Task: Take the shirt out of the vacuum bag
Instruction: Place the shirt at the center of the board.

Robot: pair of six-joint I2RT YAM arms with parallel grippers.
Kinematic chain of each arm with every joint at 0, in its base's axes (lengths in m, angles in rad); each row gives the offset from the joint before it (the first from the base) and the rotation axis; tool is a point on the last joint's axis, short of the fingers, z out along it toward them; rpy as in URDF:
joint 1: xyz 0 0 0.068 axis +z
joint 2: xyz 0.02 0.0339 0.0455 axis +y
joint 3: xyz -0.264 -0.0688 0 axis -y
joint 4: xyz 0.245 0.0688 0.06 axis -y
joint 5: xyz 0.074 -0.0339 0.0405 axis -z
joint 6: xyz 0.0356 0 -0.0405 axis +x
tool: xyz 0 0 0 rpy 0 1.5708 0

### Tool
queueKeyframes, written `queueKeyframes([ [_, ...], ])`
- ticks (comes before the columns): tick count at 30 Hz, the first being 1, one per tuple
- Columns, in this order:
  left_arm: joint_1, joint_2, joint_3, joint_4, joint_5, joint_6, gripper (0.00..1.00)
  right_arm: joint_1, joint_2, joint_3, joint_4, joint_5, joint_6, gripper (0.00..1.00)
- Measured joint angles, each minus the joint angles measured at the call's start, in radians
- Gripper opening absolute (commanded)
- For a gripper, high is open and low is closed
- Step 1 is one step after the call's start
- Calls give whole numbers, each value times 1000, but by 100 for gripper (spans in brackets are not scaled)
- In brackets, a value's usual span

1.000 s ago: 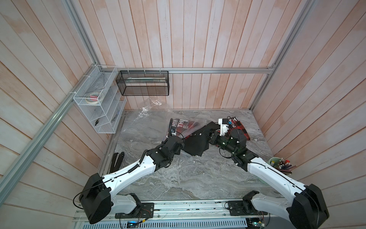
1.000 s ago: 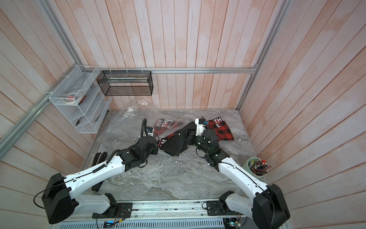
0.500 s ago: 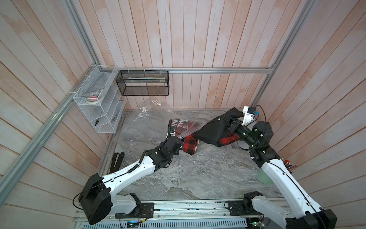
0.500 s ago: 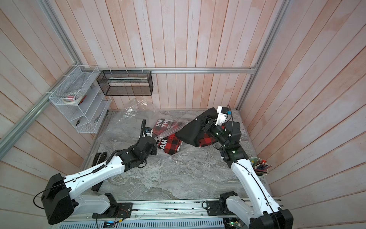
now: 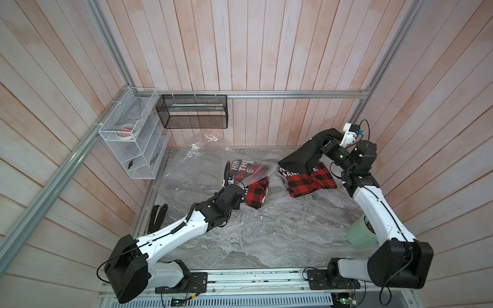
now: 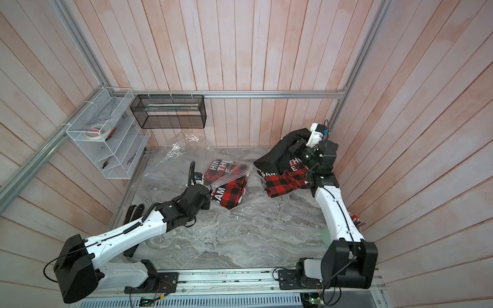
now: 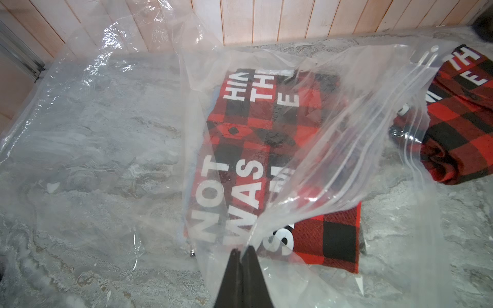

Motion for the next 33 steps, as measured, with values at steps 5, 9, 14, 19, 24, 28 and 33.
queueKeyframes([
  [5,1,-12,-11,-3,-1,-2,0,-15,166,46,57,0,20,0],
  [9,1,-17,-19,-6,-3,-3,0,-21,257,60,115,8,42,0],
  [14,6,-19,-29,-6,-3,-3,0,-21,354,56,237,16,77,0],
  [19,7,-19,-30,-6,-3,-2,0,-20,421,-13,362,23,83,0],
  [24,8,-19,-30,-6,-3,-2,0,-21,439,-144,448,59,74,0],
  [28,10,-19,-30,-6,-3,-2,0,-23,423,-297,542,114,75,0],
  [33,13,-20,-30,-6,-2,3,0,-24,343,-482,613,210,75,0],
])
